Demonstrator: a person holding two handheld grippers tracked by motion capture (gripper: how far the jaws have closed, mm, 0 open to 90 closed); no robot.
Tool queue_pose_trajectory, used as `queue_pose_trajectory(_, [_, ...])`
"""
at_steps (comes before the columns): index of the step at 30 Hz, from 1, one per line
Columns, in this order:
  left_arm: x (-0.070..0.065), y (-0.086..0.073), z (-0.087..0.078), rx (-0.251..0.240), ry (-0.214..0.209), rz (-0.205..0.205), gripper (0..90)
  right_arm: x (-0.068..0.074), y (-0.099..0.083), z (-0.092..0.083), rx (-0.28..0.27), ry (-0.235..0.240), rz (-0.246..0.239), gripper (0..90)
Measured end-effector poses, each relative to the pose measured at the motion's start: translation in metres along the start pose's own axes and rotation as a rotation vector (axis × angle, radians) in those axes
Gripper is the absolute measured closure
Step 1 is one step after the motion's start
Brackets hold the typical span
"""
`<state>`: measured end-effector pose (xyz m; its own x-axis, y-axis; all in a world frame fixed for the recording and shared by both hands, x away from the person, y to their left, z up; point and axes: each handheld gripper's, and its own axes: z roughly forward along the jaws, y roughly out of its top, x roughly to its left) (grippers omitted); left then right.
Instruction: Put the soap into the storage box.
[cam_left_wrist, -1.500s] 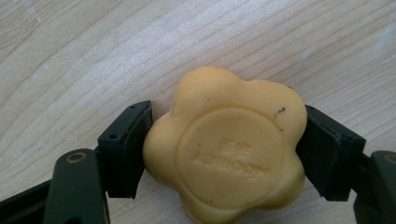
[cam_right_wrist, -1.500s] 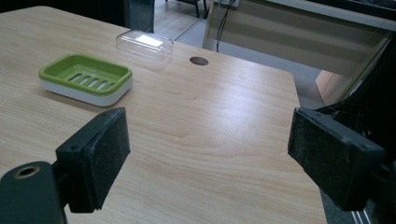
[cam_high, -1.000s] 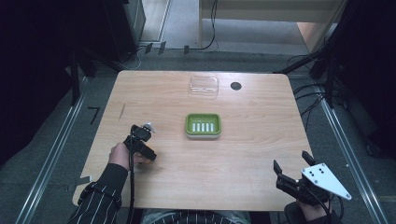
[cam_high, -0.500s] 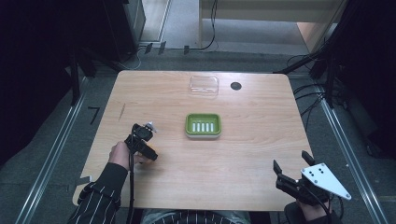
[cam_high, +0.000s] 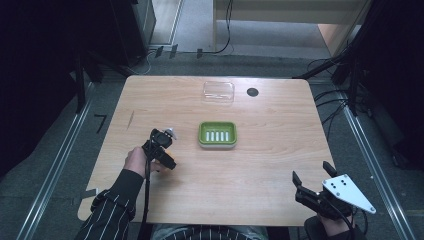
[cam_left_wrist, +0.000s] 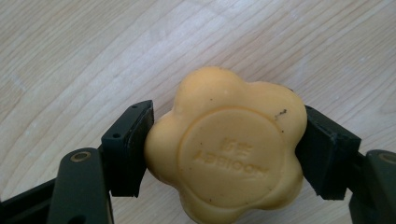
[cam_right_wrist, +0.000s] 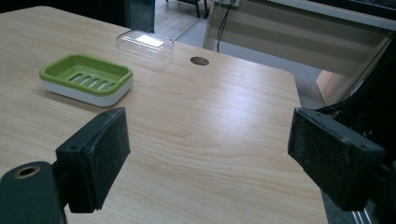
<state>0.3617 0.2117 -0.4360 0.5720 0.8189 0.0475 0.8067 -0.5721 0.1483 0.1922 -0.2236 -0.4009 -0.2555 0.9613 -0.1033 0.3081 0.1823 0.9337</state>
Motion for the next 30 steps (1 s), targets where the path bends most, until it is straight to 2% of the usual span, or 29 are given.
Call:
queue_pose_trajectory(18, [-0.011, 0.024, -0.009, -0.019, -0.031, 0.066, 27.8, 0.000, 0.000, 0.000, 0.001, 0.002, -0.002, 13.4])
queue_pose_trajectory(30, [-0.018, 0.036, -0.009, -0.014, -0.031, 0.097, 27.8, 0.000, 0.000, 0.000, 0.000, 0.001, -0.001, 13.4])
